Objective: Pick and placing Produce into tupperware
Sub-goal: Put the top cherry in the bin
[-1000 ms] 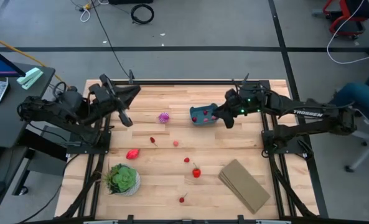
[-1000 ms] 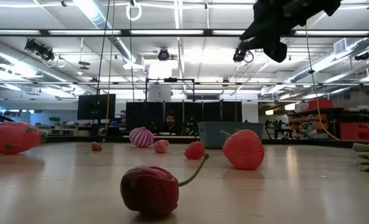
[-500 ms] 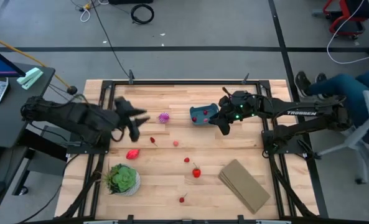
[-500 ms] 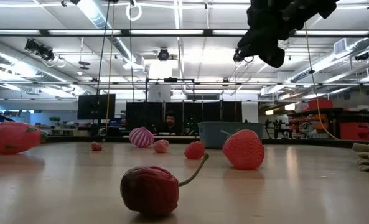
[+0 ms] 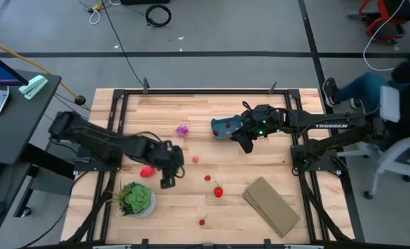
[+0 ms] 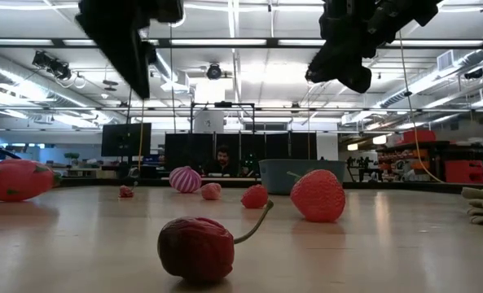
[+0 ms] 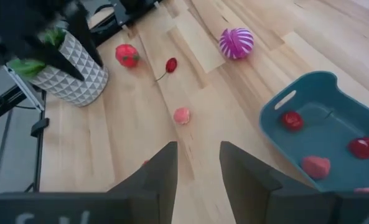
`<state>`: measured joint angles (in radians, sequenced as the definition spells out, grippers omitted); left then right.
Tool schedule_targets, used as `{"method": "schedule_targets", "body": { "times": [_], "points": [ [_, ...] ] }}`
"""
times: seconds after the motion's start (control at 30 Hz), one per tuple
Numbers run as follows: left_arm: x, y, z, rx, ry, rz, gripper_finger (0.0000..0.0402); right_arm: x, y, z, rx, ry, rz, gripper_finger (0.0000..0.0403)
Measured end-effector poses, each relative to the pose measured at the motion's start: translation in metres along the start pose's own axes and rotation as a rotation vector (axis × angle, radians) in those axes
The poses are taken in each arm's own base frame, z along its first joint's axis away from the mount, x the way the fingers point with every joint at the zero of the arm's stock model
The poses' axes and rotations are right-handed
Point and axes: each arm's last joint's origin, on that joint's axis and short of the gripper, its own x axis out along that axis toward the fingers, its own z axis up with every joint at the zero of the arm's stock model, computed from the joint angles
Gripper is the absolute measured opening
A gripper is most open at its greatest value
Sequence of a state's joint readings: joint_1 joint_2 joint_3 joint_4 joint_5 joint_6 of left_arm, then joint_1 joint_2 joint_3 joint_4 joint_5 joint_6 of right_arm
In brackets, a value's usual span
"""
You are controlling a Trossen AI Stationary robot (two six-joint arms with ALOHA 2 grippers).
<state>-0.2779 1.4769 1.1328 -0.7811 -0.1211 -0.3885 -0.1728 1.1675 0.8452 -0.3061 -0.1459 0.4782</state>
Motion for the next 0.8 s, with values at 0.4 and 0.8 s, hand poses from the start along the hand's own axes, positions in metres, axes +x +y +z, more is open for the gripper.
{"method": "schedule_targets", "body": {
  "times": [0.4, 0.8],
  "points": [
    [0.068, 0.015, 0.001, 0.185, 0.217, 0.067, 0.0214, 0.0, 0.0, 0.0, -0.001, 0.0, 0.0, 0.0128],
    [0.089, 0.048, -0.02, 0.174, 0.367, 0.034, 0.0213, 0.0, -0.001, -0.001, -0.007, 0.01, -0.005, 0.0128]
  ]
}}
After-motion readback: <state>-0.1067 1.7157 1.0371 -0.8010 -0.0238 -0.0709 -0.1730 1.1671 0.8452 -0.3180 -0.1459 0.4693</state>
